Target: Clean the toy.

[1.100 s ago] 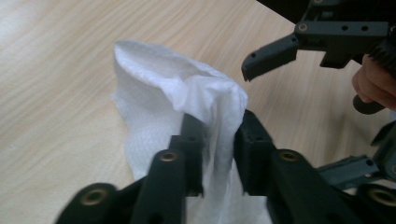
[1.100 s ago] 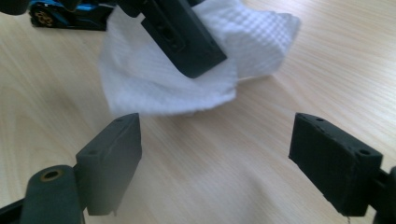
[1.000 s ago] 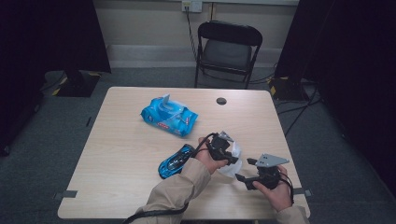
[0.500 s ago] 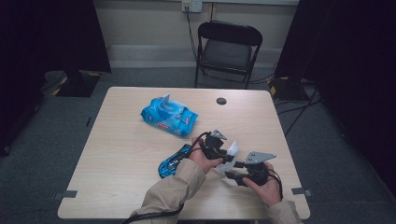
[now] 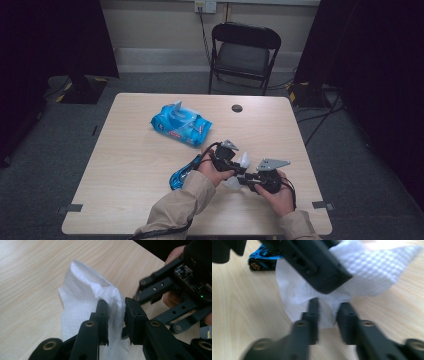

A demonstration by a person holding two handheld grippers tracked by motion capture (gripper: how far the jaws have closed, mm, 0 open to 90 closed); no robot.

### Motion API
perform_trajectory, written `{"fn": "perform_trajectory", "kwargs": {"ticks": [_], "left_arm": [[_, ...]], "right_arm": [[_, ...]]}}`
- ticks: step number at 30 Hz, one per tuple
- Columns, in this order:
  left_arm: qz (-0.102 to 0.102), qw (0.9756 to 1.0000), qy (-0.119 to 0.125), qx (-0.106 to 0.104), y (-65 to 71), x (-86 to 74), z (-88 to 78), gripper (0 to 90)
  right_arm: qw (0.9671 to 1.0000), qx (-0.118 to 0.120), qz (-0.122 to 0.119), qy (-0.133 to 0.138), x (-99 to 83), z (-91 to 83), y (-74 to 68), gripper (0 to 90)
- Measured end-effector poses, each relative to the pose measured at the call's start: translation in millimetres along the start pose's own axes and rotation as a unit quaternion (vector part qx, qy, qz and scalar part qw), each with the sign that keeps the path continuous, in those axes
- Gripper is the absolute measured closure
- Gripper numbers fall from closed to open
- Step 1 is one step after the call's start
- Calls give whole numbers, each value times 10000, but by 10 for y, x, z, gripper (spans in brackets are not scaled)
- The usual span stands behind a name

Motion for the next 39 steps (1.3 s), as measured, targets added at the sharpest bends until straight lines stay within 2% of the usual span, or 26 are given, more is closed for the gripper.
{"fn": "perform_trajectory", "kwargs": {"ticks": [3, 7, 10, 13, 15, 18, 19, 20, 22, 23, 26, 28, 32, 34, 37, 39], "left_arm": [[-26, 9998, 92, 156, -62, 0, -41, 685], [-61, 9993, 140, 348, -145, -26, -81, 615], [-76, 9991, 93, 416, -184, -68, -105, 581], [-48, 9984, 61, 561, -224, -99, -115, 515], [15, 9982, -10, 601, -232, -120, -113, 519], [17, 9984, -90, 564, -219, -146, -84, 529], [89, 9983, -167, 556, -213, -160, -69, 544], [93, 9984, -215, 509, -206, -168, -59, 601], [72, 9986, -295, 444, -192, -187, -22, 641], [65, 9985, -363, 404, -190, -196, -4, 697], [-75, 9987, -423, 276, -179, -209, 50, 768], [-114, 9988, -432, 206, -151, -201, 69, 798], [-129, 9990, -415, 102, -98, -170, 73, 821], [-98, 9991, -417, 20, -78, -154, 60, 824], [-200, 9992, -342, -57, -46, -133, 53, 825], [-197, 9992, -331, -94, -42, -119, 47, 825]], "right_arm": [[10000, 79, -57, -7, 27, -38, -29, 883], [10000, 20, 0, 8, 17, -107, -4, 894], [10000, -36, 18, 10, -1, -152, 24, 896], [10000, -61, 50, 46, -13, -202, 50, 897], [9999, -27, 58, 98, -16, -227, 57, 897], [9998, 2, 28, 189, -1, -248, 43, 897], [9998, 23, 10, 198, 5, -247, 37, 897], [9998, 41, -10, 198, 8, -237, 29, 896], [9998, 65, -56, 175, 9, -217, 12, 896], [9998, 91, -87, 160, 10, -203, 4, 894], [9996, 212, -145, 126, 19, -157, -30, 880], [9994, 308, -159, 91, 28, -126, -55, 829], [9995, 270, -137, -54, 17, -57, -71, 676], [9996, 214, -155, -129, 5, -32, -64, 664], [9994, 230, -181, -161, 7, -6, -66, 662], [9994, 198, -223, -186, 8, 12, -70, 703]]}}
Point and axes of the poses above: each handheld gripper's, and its own axes: z roughly forward along the jaws, x roughly out of its top, y roughly to its right, the point moved 2 cm from there along z, roughly forward along the jaws, and after that the axes turned 10 degrees about x, right-handed, at the moved point
